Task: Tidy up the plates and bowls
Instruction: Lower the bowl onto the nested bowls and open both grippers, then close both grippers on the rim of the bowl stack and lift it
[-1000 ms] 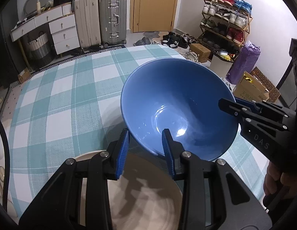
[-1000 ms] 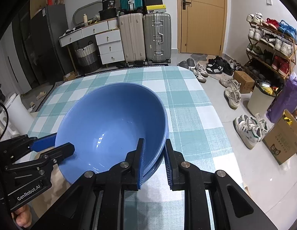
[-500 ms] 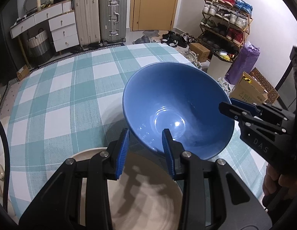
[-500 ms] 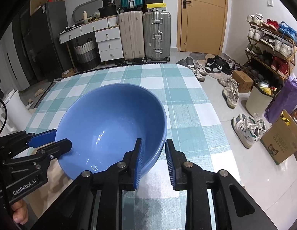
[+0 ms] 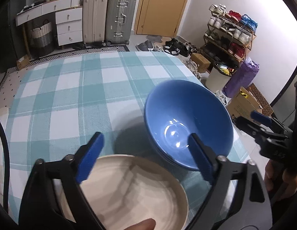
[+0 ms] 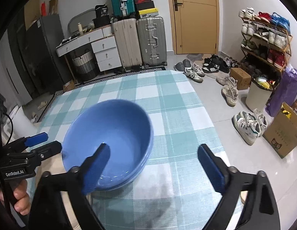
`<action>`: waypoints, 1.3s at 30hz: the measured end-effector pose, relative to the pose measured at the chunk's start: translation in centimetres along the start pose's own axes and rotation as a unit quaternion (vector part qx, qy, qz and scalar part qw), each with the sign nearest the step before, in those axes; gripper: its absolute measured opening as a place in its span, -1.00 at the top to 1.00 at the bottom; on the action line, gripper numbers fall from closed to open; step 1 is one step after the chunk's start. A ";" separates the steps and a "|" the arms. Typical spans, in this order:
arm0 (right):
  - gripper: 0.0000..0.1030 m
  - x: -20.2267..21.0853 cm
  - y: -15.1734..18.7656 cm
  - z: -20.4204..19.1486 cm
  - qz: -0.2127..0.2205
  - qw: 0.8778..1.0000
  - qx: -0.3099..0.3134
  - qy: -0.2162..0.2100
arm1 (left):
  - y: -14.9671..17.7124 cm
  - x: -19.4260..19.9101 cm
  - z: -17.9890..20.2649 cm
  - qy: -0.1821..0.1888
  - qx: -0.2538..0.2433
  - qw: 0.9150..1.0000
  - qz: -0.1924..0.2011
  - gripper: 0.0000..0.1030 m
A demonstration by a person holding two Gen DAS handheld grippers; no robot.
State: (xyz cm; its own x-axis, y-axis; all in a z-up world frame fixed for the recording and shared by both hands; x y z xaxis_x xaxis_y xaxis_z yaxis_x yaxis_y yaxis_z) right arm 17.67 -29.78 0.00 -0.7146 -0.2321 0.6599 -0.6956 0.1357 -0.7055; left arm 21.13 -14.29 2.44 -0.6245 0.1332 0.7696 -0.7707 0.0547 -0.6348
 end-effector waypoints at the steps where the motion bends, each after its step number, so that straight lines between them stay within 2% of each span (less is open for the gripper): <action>1: -0.93 0.1 -0.2 0.4 0.000 1.000 -0.006 -0.002 | -0.2 0.0 -0.3 0.001 0.007 1.000 0.004 -0.97; 4: -0.95 0.0 -0.2 1.0 0.000 1.000 -0.022 -0.010 | -0.5 -0.5 -0.7 0.006 0.019 1.000 0.003 -0.97; 14: -0.95 -2.3 0.7 2.1 -0.003 0.996 -0.067 -0.061 | 0.0 -4.6 -0.6 0.031 0.054 0.997 -0.051 -0.97; 17: -0.85 -3.1 0.9 1.9 -0.007 0.995 -0.066 -0.077 | 0.1 -5.6 -0.4 0.036 0.059 0.996 -0.064 -0.90; 19: -0.72 -3.6 1.1 1.7 -0.009 0.994 -0.068 -0.089 | 0.2 -6.2 -0.2 0.040 0.057 0.995 -0.072 -0.68; 22: -0.44 -4.4 1.3 1.7 -0.018 0.992 -0.074 -0.103 | 0.4 -6.9 0.1 0.042 0.057 0.995 -0.076 -0.51; 24: -0.09 -5.0 1.5 1.3 -0.029 0.990 -0.070 -0.116 | 0.3 -7.0 0.3 0.043 0.056 0.995 -0.070 -0.39; 26: 0.07 -5.3 1.8 1.0 -0.033 0.991 -0.061 -0.118 | 0.3 -7.1 0.5 0.038 0.053 0.996 -0.066 -0.29; 27: 0.13 -5.5 1.8 0.9 -0.033 0.990 -0.058 -0.121 | 0.3 -7.2 0.6 0.041 0.052 0.996 -0.066 -0.16; 30: 0.27 -5.7 1.8 0.7 -0.033 0.989 -0.059 -0.128 | 0.4 -7.4 1.0 0.063 0.059 0.994 -0.072 0.29; 35: 0.37 -5.7 1.6 0.4 -0.031 0.991 -0.052 -0.124 | 0.5 -7.5 2.0 0.061 0.037 0.995 -0.075 0.49; 39: 0.38 -5.6 1.6 0.3 -0.029 0.991 -0.049 -0.118 | 0.5 -6.9 2.7 0.036 0.009 0.997 -0.064 0.50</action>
State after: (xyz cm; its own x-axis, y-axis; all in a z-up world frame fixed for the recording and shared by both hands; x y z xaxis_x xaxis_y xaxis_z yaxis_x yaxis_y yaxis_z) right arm 20.57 -28.59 -4.86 -0.6435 -0.4597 0.6121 -0.7475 0.2051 -0.6318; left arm 24.69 -17.87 -2.98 -0.5106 0.1962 0.8371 -0.8463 0.0573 -0.5297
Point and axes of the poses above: each gripper's, at about its wrist camera, not at the fingertips, and x roughly against the way its jaws point, z to its right, y to its underside, the point moved 5 cm from there along -x, roughly the way its jaws point, and after that the axes turned 10 degrees about -y, right-handed, at the moved point
